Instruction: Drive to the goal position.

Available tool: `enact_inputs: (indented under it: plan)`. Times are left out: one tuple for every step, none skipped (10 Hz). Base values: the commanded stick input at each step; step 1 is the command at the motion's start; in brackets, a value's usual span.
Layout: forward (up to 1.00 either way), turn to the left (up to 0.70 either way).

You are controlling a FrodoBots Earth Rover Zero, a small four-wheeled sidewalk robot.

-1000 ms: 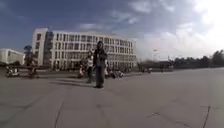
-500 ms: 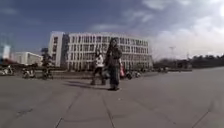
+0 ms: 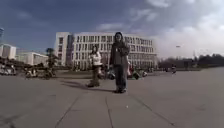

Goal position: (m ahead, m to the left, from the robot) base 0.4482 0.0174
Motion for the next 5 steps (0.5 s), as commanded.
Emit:
enact_inputs:
  plan:
    - [0.00, 0.00]
    - [0.00, 0.00]
    - [0.00, 0.00]
    - [0.00, 0.00]
    - [0.00, 0.00]
